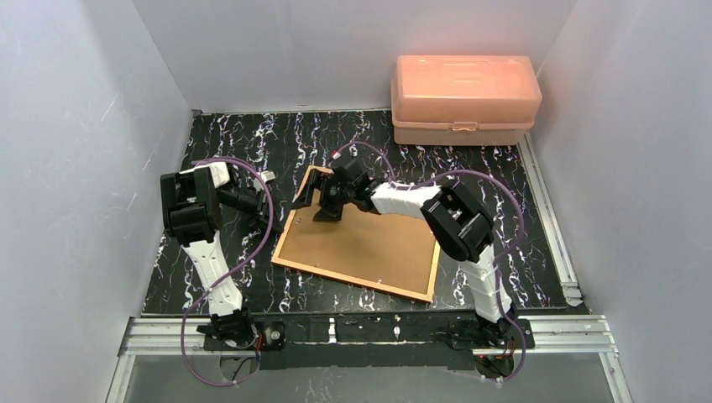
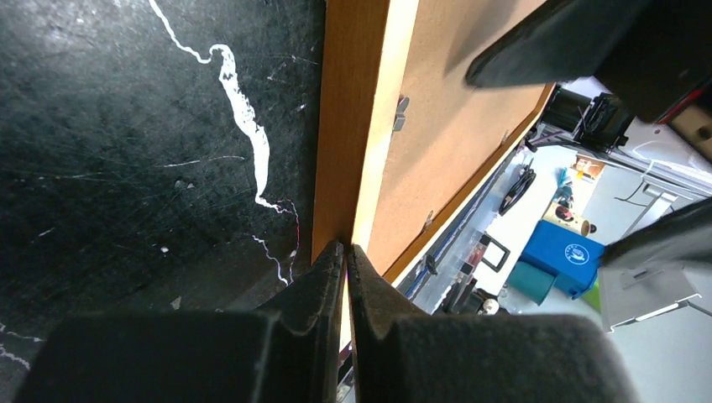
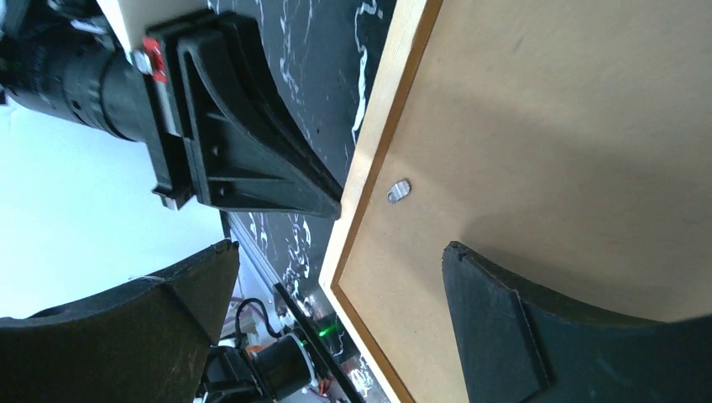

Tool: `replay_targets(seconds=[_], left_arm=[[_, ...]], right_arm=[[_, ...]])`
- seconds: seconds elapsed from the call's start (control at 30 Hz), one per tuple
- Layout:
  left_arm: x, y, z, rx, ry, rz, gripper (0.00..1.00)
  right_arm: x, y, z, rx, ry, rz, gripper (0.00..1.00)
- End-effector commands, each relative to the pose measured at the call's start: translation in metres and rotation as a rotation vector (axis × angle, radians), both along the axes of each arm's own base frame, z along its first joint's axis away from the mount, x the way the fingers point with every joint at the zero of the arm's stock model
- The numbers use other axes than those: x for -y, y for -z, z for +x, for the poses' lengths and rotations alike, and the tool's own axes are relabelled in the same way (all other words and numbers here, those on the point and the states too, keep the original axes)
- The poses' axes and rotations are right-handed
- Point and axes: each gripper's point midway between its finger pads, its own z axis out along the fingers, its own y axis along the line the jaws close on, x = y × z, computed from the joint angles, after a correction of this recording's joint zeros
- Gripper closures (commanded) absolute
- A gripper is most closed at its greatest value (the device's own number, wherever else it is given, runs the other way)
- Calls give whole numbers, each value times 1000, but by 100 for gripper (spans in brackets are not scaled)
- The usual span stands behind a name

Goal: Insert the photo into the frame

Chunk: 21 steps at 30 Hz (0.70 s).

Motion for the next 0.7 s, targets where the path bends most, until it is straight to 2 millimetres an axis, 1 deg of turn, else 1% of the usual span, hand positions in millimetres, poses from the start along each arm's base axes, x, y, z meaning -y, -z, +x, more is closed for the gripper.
replay_targets(seconds=[0.0, 0.07, 0.27, 0.5, 0.67], left_arm=[[-7, -3, 5, 73, 28, 62, 96], [-7, -2, 5, 75, 27, 64, 96], [-6, -4, 5, 75, 20, 60, 96], [-6, -6, 5, 85, 24, 62, 96], [-6, -5, 6, 86, 25, 58, 97]], right_arm=[[-28, -7, -16, -31, -40, 71, 1], [-29, -2, -19, -34, -42, 62, 1], [-35, 5, -14, -32, -28, 69, 1], [-45, 6, -5, -12, -28, 68, 1], [-47, 8, -2, 3, -30, 59, 1]])
